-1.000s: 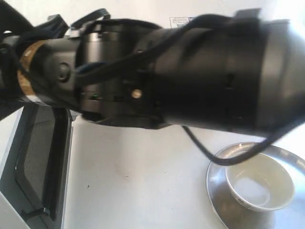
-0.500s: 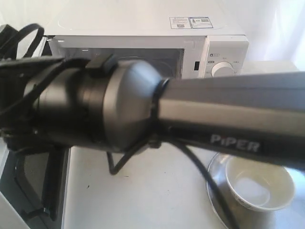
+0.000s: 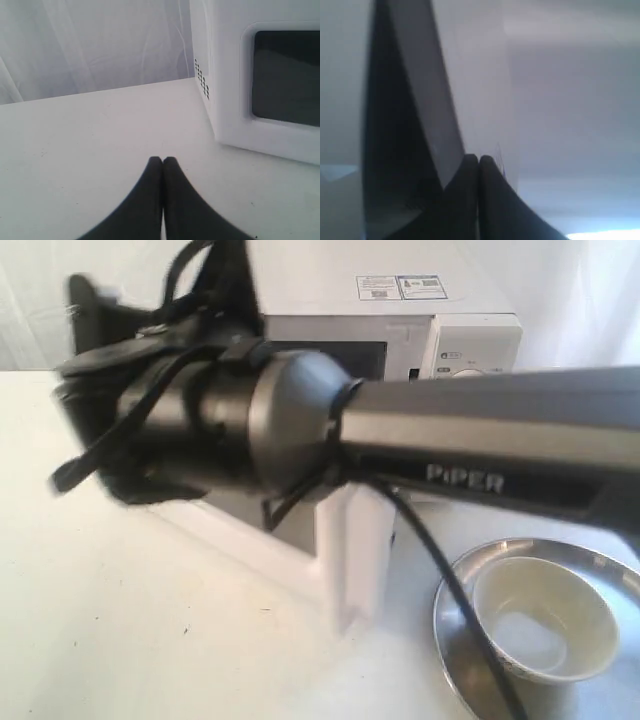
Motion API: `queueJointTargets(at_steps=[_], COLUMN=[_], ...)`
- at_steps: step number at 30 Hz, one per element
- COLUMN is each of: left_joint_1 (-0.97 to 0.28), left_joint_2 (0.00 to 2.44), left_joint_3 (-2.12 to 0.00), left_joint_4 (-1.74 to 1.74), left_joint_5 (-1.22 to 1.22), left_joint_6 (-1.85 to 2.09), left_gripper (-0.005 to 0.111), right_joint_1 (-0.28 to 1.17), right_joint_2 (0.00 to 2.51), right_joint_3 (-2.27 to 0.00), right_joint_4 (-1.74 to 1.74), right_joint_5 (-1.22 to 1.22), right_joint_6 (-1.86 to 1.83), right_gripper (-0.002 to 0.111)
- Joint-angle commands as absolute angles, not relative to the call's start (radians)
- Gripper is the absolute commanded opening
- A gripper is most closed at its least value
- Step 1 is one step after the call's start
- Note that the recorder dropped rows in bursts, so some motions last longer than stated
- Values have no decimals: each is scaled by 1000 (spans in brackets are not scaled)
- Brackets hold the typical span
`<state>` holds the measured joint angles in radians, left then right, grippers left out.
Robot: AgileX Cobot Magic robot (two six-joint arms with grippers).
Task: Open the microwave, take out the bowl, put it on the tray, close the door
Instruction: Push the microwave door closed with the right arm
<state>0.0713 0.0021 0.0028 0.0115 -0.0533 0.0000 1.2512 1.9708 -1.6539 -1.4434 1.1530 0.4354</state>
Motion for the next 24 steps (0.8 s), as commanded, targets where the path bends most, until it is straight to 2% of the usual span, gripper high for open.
queueJointTargets(at_steps=[1, 15, 19, 24], left_joint_1=[69, 69, 69, 69], left_joint_2=[0, 0, 0, 0], left_joint_3=[0, 0, 0, 0], left_joint_4=[7, 7, 7, 7], left_joint_5=[-52, -52, -52, -52], left_joint_6=[0, 0, 0, 0], left_gripper=[0, 0, 0, 0], right_joint_1=[1114, 1132, 1199, 1281], right_joint_2=[1963, 1844, 1673, 1395], right_joint_3=[-1655, -1653, -1604, -1378], right_joint_4=[-1457, -1321, -1108, -894], right_joint_5=[1221, 1130, 878, 497], right_joint_6=[535, 604, 607, 586], right_gripper=[0, 0, 0, 0])
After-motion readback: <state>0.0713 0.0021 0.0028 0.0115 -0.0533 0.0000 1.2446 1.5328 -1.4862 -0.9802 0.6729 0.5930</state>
